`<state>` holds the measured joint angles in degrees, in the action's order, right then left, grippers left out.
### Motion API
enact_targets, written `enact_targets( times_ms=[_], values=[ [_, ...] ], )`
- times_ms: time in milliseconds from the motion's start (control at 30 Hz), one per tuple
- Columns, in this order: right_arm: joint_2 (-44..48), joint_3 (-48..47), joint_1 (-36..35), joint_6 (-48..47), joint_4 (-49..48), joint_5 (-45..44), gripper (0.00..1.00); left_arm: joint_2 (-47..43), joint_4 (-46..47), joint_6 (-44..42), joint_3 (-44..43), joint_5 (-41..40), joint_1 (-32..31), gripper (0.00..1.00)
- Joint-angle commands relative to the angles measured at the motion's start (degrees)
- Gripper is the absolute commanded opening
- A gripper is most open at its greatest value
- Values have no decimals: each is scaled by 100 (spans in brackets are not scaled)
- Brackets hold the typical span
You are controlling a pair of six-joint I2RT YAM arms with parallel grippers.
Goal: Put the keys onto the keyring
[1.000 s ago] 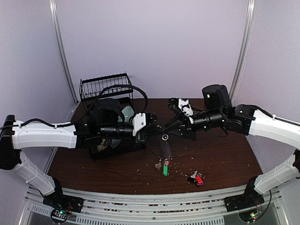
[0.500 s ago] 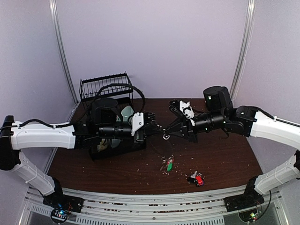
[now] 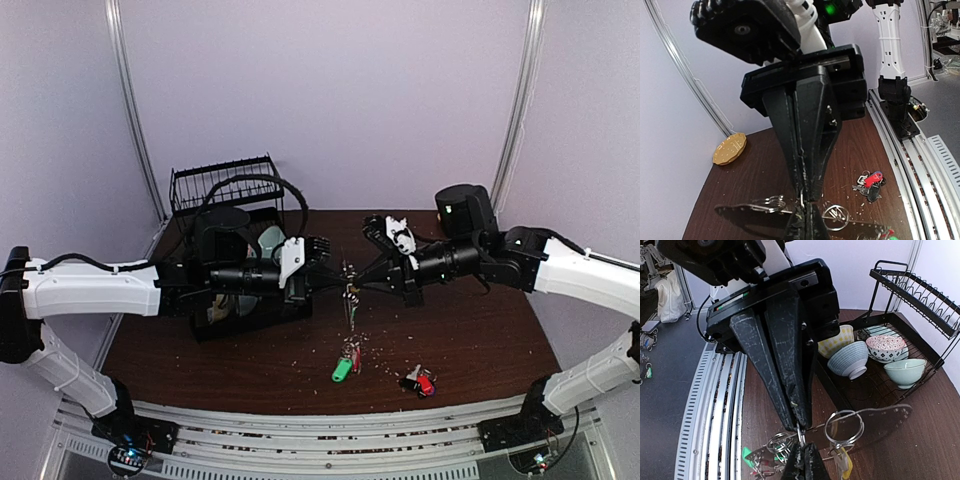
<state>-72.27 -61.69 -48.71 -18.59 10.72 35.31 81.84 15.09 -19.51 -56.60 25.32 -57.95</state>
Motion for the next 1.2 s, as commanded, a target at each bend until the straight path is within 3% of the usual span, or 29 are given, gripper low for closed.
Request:
enact_targets(
  times_ms=[0, 67, 167, 233, 333, 500, 700, 867, 1033, 1100, 1167],
  values=[
    [283, 296, -7, 391, -814, 403, 0, -88, 523, 126, -66, 342, -58, 0],
    [380, 430, -7, 499, -1041, 463, 0, -90, 565, 155, -29, 325, -58, 5],
    [486, 540, -6, 605, -1222, 460, 0, -138, 433, 35, 23, 509, -50, 28],
    [545, 584, -4, 651, -1307, 478, 0, -169, 428, 0, 84, 552, -37, 34],
    [560, 616, 0, 672, -1357, 560, 0, -177, 490, 46, 135, 531, -15, 27],
    [613, 635, -6, 725, -1474, 757, 0, -288, 511, 149, 190, 371, 88, 27],
    [644, 676, 1, 764, -1533, 828, 0, -478, 849, 434, 353, 781, 196, 25],
    [652, 686, -3, 828, -1594, 852, 0, -393, 860, 592, 339, 611, 249, 16],
    [675, 699, 1, 815, -1606, 732, 0, -266, 631, 566, 124, 1226, 248, 17],
    [679, 702, -7, 803, -1614, 675, 0, -288, 615, 495, 144, 1492, 249, 22],
    [681, 709, 0, 801, -1625, 666, 0, -285, 737, 594, 173, 1288, 249, 21]
  ],
)
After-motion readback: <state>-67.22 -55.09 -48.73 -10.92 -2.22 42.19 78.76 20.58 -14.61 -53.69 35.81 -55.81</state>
